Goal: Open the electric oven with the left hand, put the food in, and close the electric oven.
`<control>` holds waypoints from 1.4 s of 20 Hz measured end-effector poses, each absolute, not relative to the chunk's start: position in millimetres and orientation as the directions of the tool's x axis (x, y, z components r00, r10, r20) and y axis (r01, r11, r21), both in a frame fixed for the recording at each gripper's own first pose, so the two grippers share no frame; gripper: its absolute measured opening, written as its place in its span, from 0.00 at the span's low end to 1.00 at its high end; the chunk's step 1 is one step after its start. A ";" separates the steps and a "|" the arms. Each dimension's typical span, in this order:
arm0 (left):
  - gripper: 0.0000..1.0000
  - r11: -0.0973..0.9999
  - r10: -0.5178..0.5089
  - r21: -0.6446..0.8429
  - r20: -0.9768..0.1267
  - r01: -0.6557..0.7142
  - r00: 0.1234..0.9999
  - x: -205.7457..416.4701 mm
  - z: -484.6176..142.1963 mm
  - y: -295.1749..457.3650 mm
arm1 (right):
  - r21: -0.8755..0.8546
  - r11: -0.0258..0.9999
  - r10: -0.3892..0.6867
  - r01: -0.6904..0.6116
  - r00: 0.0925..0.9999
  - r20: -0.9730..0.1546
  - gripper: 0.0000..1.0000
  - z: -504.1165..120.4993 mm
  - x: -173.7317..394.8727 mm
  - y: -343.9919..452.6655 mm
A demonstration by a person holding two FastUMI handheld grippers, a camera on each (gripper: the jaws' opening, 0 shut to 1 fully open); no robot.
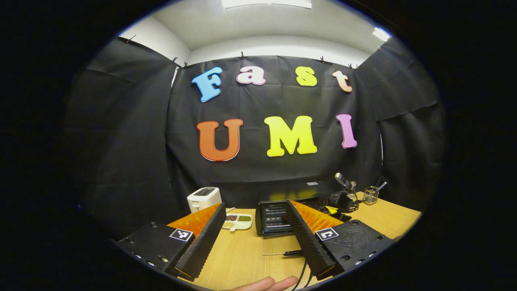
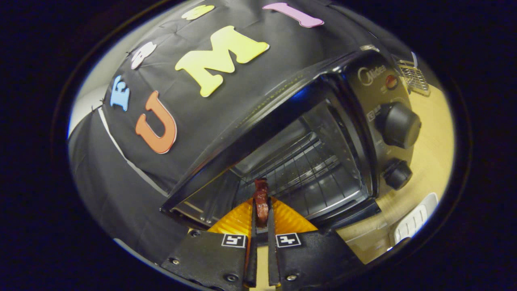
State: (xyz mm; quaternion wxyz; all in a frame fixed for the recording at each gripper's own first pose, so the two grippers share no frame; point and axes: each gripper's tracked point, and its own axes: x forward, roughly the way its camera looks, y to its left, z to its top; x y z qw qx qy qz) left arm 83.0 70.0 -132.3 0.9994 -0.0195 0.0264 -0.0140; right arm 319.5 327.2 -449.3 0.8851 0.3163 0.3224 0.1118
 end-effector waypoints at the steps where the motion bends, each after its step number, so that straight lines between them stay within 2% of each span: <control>1: 0.94 0.997 -0.046 -0.059 -0.049 0.043 0.998 81.9 -130.3 67.1 | 0.632 0.775 0.402 0.001 0.771 -0.494 0.15 -448.5 324.9 326.0; 4: 0.94 0.998 -0.034 -0.053 -0.041 0.032 0.999 80.7 -126.5 76.2 | 0.593 0.805 0.379 -0.005 0.773 -0.508 0.18 -457.1 331.0 323.2; 7: 0.94 1.000 -0.008 -0.026 -0.051 0.007 0.999 80.6 -132.7 83.4 | 0.560 0.828 0.353 0.001 0.776 -0.523 0.26 -461.3 333.7 319.0; 8: 0.94 1.000 -0.005 -0.024 -0.057 0.003 0.998 80.9 -135.7 83.9 | 0.544 0.839 0.340 0.002 0.779 -0.527 0.24 -461.2 333.9 318.2; 9: 0.94 1.000 -0.002 -0.023 -0.063 0.000 0.998 82.0 -138.2 85.8 | 0.513 0.858 0.316 0.006 0.782 -0.538 0.30 -461.4 334.1 315.6; 10: 0.94 1.000 0.001 -0.023 -0.070 -0.003 0.998 82.3 -140.2 86.9 | 0.463 0.886 0.284 0.011 0.776 -0.564 0.31 -462.2 331.5 312.3; 12: 0.94 1.000 0.015 -0.015 -0.078 -0.017 0.997 82.1 -144.3 91.2 | 0.360 0.933 0.233 -0.007 0.775 -0.588 0.43 -459.7 326.8 307.5; 14: 0.94 0.998 0.057 0.002 -0.081 -0.057 0.995 83.3 -146.4 102.7 | 0.333 0.942 0.234 -0.038 0.788 -0.570 0.53 -451.3 322.3 310.5; 15: 0.94 0.998 0.070 0.012 -0.078 -0.070 0.994 84.7 -146.5 106.3 | 0.319 0.947 0.228 -0.046 0.796 -0.561 0.69 -447.2 320.8 309.5; 16: 0.94 0.997 0.073 0.015 -0.078 -0.072 0.994 87.2 -144.2 106.8 | 0.299 0.953 0.216 -0.049 0.801 -0.558 0.71 -443.3 315.5 304.3; 17: 0.94 0.998 0.070 0.013 -0.081 -0.069 0.994 87.1 -146.0 105.0 | 0.283 0.957 0.213 -0.057 0.800 -0.560 0.79 -440.6 309.8 301.5; 24: 0.94 0.998 0.064 -0.006 -0.114 -0.065 0.991 95.0 -162.4 100.5 | 0.258 0.953 0.271 -0.157 0.820 -0.504 0.81 -396.1 266.3 286.7; 25: 0.94 0.998 0.057 -0.015 -0.119 -0.059 0.991 97.4 -164.8 98.4 | 0.243 0.954 0.276 -0.175 0.827 -0.490 0.89 -386.8 258.8 281.4; 26: 0.94 0.998 0.049 -0.025 -0.128 -0.052 0.991 100.1 -169.6 94.2 | 0.231 0.954 0.280 -0.190 0.838 -0.468 0.93 -374.3 254.1 274.5; 28: 0.94 0.998 0.036 -0.039 -0.150 -0.042 0.988 103.7 -181.3 87.6 | 0.206 0.956 0.281 -0.211 0.860 -0.425 0.93 -349.1 244.3 261.1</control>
